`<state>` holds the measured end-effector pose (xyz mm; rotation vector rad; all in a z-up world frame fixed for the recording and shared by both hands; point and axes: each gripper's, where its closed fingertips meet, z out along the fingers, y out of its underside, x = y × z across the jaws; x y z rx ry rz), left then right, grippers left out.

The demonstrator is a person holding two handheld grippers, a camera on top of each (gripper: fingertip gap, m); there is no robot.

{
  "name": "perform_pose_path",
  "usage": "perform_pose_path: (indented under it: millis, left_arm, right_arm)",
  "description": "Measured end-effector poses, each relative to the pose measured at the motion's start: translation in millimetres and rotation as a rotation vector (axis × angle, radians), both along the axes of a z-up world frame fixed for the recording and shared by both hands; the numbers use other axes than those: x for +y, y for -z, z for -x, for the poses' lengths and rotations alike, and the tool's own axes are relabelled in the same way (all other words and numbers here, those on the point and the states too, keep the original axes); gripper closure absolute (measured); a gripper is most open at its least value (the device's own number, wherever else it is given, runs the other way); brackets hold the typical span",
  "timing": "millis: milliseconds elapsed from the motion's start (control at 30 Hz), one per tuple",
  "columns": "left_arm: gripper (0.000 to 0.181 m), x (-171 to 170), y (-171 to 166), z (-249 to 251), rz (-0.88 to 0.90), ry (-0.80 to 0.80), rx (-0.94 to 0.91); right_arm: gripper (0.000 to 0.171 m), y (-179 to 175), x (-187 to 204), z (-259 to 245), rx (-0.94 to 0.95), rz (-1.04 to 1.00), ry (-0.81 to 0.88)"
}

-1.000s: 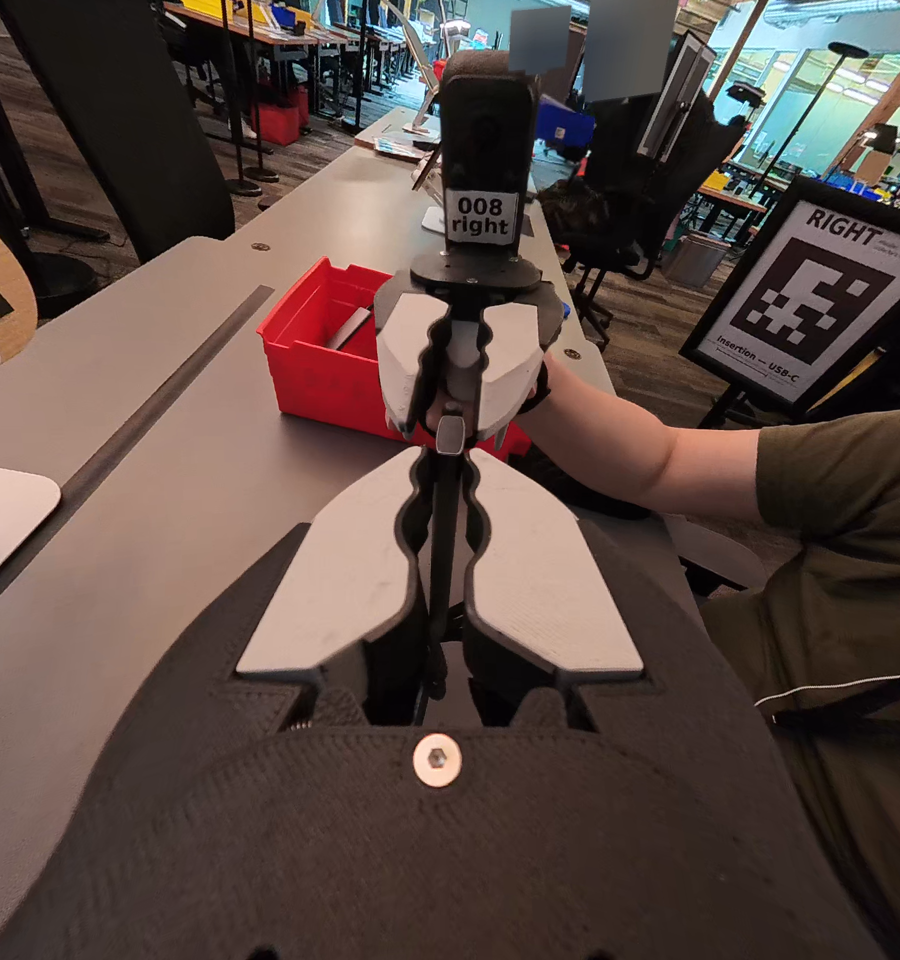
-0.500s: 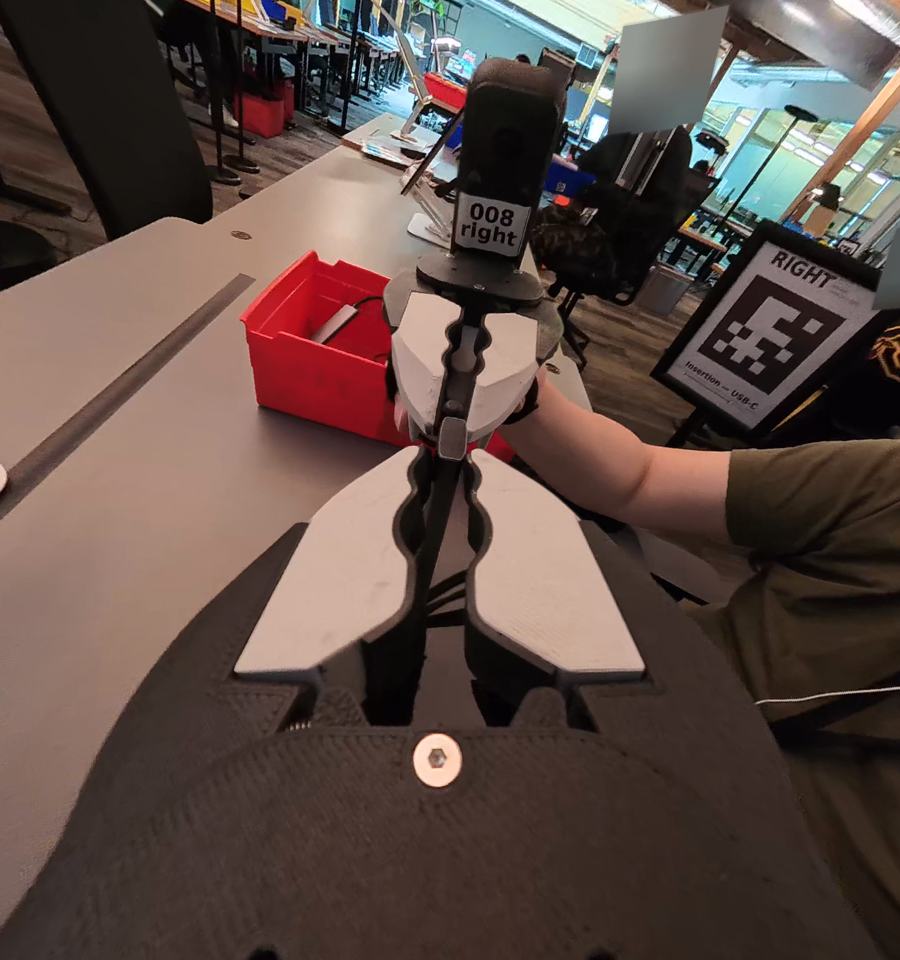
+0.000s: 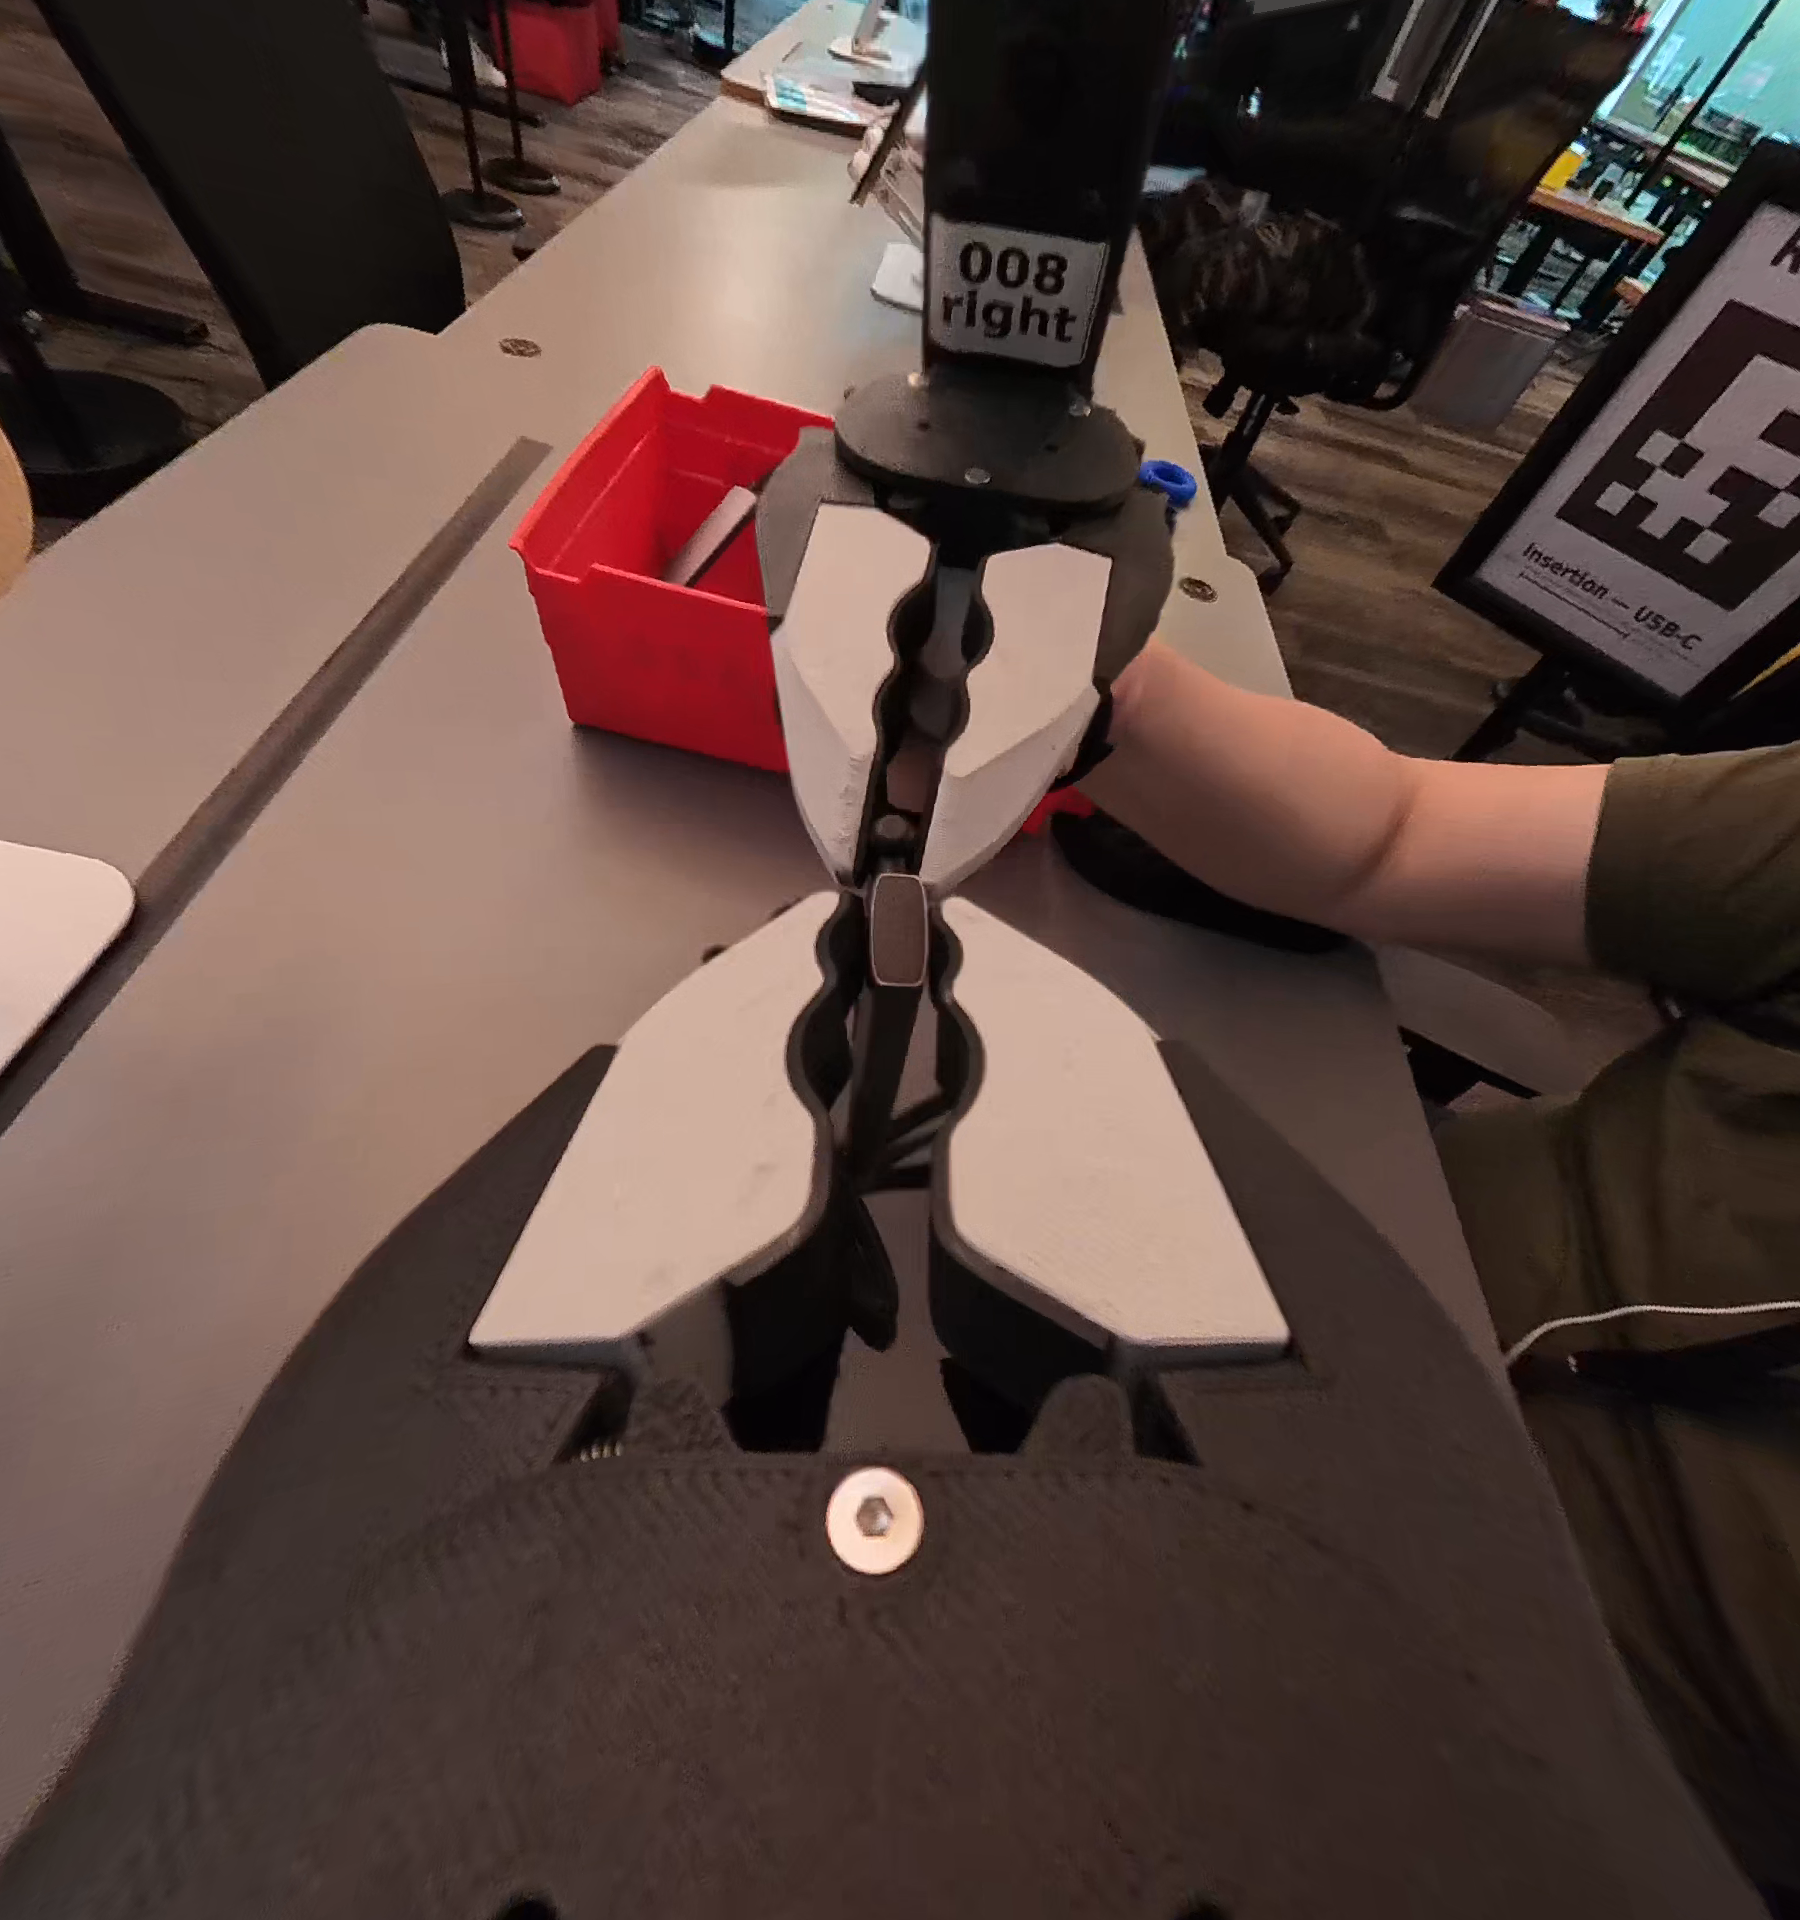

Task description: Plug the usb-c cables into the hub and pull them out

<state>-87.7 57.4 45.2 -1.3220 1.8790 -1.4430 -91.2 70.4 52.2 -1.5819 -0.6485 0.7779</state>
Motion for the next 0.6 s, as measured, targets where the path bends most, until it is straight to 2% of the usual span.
perform_pose_path:
  millis: [267, 600]
  left_arm:
    - [0.169, -2, 7, 2, 0.041, 0.036, 0.047]
    - [0.172, 2, 13, 1, -0.101, -0.004, 0.052]
  right_arm:
    - [0.162, 2, -1, 0, -0.008, 0.007, -0.008]
    - [0.163, 8, 1, 2, 0.001, 0.016, -0.022]
